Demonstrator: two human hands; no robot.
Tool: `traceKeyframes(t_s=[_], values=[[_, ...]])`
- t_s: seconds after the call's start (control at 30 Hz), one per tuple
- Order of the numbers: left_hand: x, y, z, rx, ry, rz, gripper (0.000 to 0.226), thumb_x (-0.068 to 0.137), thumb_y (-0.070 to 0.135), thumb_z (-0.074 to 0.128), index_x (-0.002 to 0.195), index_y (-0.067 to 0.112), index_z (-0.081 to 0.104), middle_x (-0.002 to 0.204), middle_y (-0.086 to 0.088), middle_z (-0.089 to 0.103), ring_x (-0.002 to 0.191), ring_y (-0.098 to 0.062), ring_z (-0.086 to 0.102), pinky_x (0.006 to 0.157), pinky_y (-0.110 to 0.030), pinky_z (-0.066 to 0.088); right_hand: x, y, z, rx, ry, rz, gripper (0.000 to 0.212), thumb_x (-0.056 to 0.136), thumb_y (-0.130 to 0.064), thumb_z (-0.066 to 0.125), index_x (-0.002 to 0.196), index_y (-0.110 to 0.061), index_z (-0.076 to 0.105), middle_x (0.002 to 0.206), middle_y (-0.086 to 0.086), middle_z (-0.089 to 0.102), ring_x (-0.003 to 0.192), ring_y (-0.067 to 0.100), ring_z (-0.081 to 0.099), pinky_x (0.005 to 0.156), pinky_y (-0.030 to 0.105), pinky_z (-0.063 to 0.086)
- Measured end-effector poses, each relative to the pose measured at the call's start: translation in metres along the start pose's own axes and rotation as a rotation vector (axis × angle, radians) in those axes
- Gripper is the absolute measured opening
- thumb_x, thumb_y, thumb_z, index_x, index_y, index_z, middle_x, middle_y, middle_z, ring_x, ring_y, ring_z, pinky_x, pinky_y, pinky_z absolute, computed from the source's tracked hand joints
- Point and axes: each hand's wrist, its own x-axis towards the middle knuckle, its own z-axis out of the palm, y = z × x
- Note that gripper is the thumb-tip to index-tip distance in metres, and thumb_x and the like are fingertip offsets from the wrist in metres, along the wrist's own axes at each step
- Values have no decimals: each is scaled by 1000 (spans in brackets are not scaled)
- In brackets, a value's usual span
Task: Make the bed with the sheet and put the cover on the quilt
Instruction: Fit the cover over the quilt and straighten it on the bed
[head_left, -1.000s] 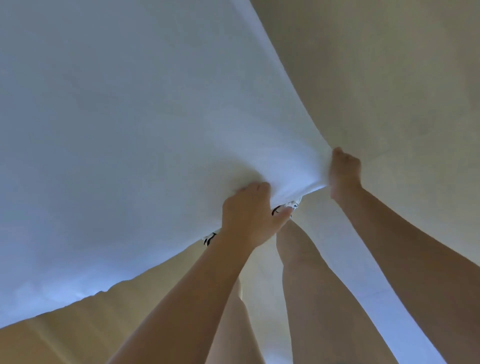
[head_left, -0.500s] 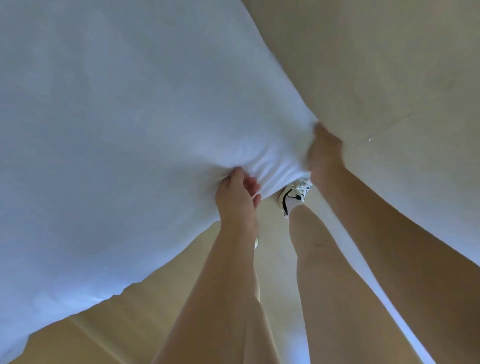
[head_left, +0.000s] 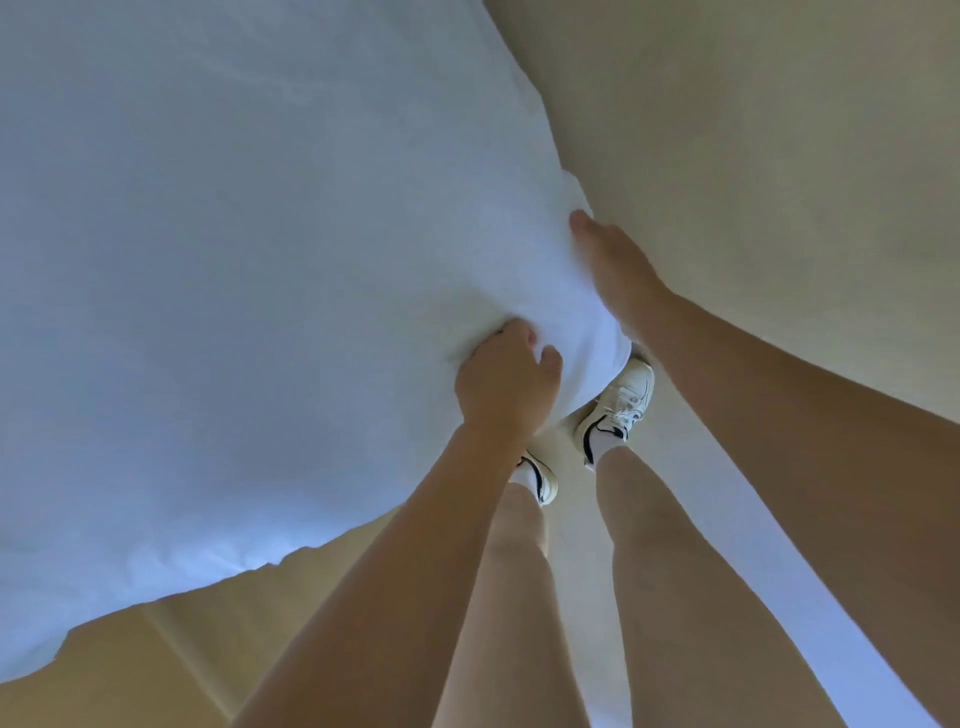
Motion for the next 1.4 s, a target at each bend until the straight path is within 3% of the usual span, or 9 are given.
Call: traceKeyframes(t_s=[0.13,0.27,0.4,0.6,0.8,0.97,1.07,1.17,1.4], values=[[5,-6,-30,55,135,123,19,91,29,47,104,18,55,103,5,62,97,-19,56,72,-28,38,6,-57,26,62,-101,-59,59,89,-57,49,134,-19,48,126,-5,57,114,15,53,92,26,39],[35,-14,-75,31,416,264,39,80,28,49,109,7,64,105,-13,63,97,-35,56,74,-37,44,8,-90,35,-249,208,-121,49,97,-45,41,124,-6,55,123,10,60,113,25,55,99,36,41],[79,-15,-95,20,489,217,44,77,36,48,109,12,68,109,-13,63,101,-37,59,80,-45,47,3,-84,22,-292,262,-78,46,98,-42,42,87,-2,62,80,8,60,82,23,56,81,39,45],[96,-11,-71,26,405,166,49,84,42,42,120,17,64,132,-14,55,127,-34,33,104,-56,26,63,-167,33,-495,7,69,12,79,-20,59,82,-9,59,77,8,57,61,19,52,50,23,38],[110,14,-107,-241,486,77,46,81,37,42,122,17,48,136,-12,52,130,-27,32,101,-62,26,135,-268,104,-156,-112,124,119,49,-87,62,142,-17,39,140,-1,47,123,20,50,104,39,40],[146,37,-158,-478,565,-123,54,82,41,42,129,14,42,140,-16,45,130,-34,41,99,-54,36,154,-298,84,-181,69,-137,22,88,-23,64,101,-6,65,93,6,66,81,18,63,77,30,52],[170,67,-191,-563,510,-152,57,82,39,47,133,14,42,143,-17,40,132,-37,38,101,-56,35,173,-296,58,-336,55,-95,27,89,-25,61,66,-14,50,63,4,48,60,17,46,59,29,37],[202,84,-228,-579,427,-281,63,86,31,57,144,17,34,155,-11,21,144,-29,17,111,-56,23,201,-312,89,-460,-79,33,10,87,-17,63,83,-11,56,72,0,56,69,20,55,62,27,43],[283,85,-317,-553,373,-466,70,95,37,45,151,27,4,159,6,-9,145,-15,-13,115,-52,8,310,-468,141,-322,-366,123,111,62,-76,64,150,-29,15,152,-9,28,135,14,35,108,40,29]])
